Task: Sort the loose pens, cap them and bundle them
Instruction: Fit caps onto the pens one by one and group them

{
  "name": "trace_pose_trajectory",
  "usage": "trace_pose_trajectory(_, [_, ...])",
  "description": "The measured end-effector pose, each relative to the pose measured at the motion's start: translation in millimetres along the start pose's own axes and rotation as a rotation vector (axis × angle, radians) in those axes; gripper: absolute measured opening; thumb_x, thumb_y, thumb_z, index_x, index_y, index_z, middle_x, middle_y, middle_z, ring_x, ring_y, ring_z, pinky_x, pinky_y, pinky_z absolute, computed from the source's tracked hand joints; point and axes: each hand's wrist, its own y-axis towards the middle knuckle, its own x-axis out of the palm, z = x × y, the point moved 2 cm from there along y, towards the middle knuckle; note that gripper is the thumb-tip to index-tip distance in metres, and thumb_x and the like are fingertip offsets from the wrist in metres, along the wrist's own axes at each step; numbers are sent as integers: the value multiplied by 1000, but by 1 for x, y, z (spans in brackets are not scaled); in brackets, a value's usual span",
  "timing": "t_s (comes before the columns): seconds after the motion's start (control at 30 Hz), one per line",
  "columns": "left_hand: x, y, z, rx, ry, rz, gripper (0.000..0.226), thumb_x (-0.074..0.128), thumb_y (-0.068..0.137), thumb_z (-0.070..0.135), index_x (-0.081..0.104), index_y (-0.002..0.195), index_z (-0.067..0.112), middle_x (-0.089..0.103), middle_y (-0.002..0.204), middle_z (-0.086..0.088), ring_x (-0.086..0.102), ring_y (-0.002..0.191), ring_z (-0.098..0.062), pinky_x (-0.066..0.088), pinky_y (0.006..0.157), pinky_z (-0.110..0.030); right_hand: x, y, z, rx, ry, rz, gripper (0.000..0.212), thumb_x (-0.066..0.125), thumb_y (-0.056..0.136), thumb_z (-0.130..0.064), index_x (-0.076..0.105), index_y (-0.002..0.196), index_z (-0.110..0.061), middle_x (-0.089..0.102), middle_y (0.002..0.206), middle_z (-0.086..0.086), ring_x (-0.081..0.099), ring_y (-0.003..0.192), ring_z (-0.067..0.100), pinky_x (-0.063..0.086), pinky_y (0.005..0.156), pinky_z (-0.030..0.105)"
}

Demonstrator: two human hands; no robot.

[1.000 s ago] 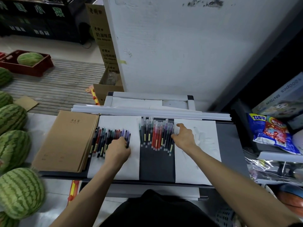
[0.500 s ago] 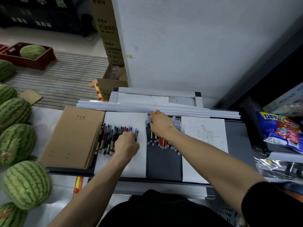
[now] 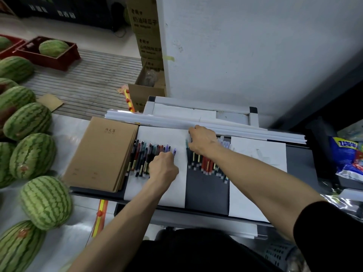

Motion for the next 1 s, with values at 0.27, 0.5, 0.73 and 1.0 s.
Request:
trace_pose_trajectory(0.27, [-6,-7,-8,-25,-90,20,24,65,75,19,46,63,11,57,69,-6,58,65,-29,38,51,-30,2,-42,10,197,850,102,46,69,84,-14,60,128,-17,72,103,2,71,88,18,59,76,32])
trace_pose_trajectory(0.5, [-29,-36,-5,204,-371,34,32,48,88,39,49,73,10,59,63,-10,44,52,-22,34,51,-33,-5,-115,23,278,1667,15,39,59,87,12,74,111,-15,69,84,16,65,66,25,50,59,30])
trace_pose_trajectory(0.73, [-53,-82,14,431,-645,-128,26,38,94,47,59,101,33,50,55,9,37,47,-7,32,48,-24,-42,-174,39,37,1491,44,23,59,104,-3,77,116,-11,70,81,9,61,63,15,48,63,20])
trace_pose_trajectory(1.0, [-74,-112,31,595,-379,84,35,34,103,60,61,108,39,60,79,16,56,67,-9,38,59,-31,-80,-202,47,-27,1384,102,14,63,100,1,73,110,2,72,78,8,61,61,13,53,67,23])
